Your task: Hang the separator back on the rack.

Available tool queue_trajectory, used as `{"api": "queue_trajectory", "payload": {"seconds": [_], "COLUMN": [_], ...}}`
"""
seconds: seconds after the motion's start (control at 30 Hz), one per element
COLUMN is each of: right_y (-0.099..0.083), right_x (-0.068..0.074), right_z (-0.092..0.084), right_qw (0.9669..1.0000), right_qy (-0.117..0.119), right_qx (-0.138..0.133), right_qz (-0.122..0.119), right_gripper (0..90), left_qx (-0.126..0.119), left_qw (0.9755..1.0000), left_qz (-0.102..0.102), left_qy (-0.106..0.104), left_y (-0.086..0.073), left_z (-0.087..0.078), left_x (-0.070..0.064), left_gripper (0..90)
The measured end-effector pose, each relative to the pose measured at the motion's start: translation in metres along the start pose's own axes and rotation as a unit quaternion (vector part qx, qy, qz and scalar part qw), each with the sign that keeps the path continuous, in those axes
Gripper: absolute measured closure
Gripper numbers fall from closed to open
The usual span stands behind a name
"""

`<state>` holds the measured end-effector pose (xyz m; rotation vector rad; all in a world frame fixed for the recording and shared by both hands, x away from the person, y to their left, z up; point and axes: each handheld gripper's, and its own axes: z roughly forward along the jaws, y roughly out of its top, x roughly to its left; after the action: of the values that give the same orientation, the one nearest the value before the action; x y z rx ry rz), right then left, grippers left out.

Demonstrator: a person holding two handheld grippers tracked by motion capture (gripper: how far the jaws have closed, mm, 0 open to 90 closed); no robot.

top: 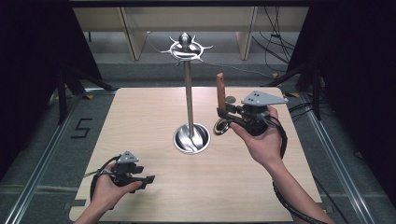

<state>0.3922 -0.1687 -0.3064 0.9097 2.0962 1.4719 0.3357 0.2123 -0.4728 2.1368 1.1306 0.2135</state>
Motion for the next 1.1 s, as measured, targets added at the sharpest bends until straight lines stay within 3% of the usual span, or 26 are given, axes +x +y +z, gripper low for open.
{"api": "queue_trajectory", "payload": {"seconds": [0.03,0.07,0.1,0.17,0.27,0.43,0.47,0.6,0.63,0.67,0.7,0.83,0.87,0.9,0.93,0.97,1.1], "right_y": [0.0,0.0,0.001,0.002,0.003,0.007,0.007,0.01,0.011,0.011,0.012,0.012,0.012,0.012,0.013,0.013,0.015], "right_x": [0.0,0.001,0.0,0.0,0.0,0.002,0.002,0.001,0.002,0.002,0.001,0.002,0.002,0.003,0.003,0.002,0.003], "right_z": [0.0,0.0,0.001,0.001,0.002,0.004,0.004,0.006,0.005,0.005,0.006,0.007,0.008,0.007,0.008,0.009,0.009], "right_qw": [1.0,1.0,1.0,1.0,1.0,1.0,1.0,0.9999,1.0,1.0,0.9999,0.9999,0.9999,1.0,1.0,0.9999,0.9999], "right_qy": [0.0,-0.002,0.002,-0.002,-0.002,0.002,0.002,0.0,-0.002,-0.002,0.001,-0.003,0.002,-0.002,-0.002,-0.001,0.001], "right_qx": [0.0,0.0,-0.001,0.005,0.004,-0.001,-0.001,-0.006,-0.005,-0.005,-0.005,-0.003,-0.004,0.001,-0.001,-0.003,-0.006], "right_qz": [0.0,0.0,-0.003,0.002,-0.005,-0.003,-0.003,-0.012,-0.006,-0.006,-0.012,-0.009,-0.012,-0.005,-0.008,-0.015,-0.01], "right_gripper": [69.6,69.6,69.6,69.6,69.6,69.6,69.6,69.6,69.6,69.6,69.5,69.6,69.5,69.6,69.6,69.6,69.6], "left_qx": [0.001,0.002,0.001,0.0,-0.003,-0.002,0.0,0.0,-0.001,-0.001,0.0,0.002,0.002,0.002,0.002,0.002,-0.002], "left_qw": [1.0,1.0,1.0,1.0,1.0,1.0,0.9999,1.0,0.9999,0.9999,1.0,1.0,1.0,1.0,1.0,0.9999,0.9999], "left_qz": [-0.003,0.001,-0.003,0.0,-0.002,0.001,-0.003,0.0,-0.003,-0.003,0.001,0.002,0.004,-0.002,0.004,-0.001,-0.006], "left_qy": [-0.008,0.004,-0.009,0.002,-0.006,0.004,-0.01,0.004,-0.01,-0.01,0.006,0.007,0.006,-0.009,0.007,-0.01,-0.01], "left_y": [0.0,0.0,0.0,0.0,0.0,0.0,0.0,0.0,0.0,0.0,0.001,0.001,0.001,0.001,0.001,0.001,0.001], "left_z": [0.001,0.001,0.001,0.0,0.0,0.0,0.001,0.0,0.001,0.001,0.001,0.001,0.001,0.002,0.001,0.002,0.001], "left_x": [-0.001,0.0,-0.001,0.0,-0.001,0.0,-0.001,0.0,-0.001,-0.001,0.001,0.0,0.0,-0.001,0.0,-0.001,0.0], "left_gripper": [36.7,36.7,36.7,36.7,36.7,36.8,36.8,36.8,36.8,36.8,36.8,36.8,36.8,36.8,36.8,36.8,36.8]}}
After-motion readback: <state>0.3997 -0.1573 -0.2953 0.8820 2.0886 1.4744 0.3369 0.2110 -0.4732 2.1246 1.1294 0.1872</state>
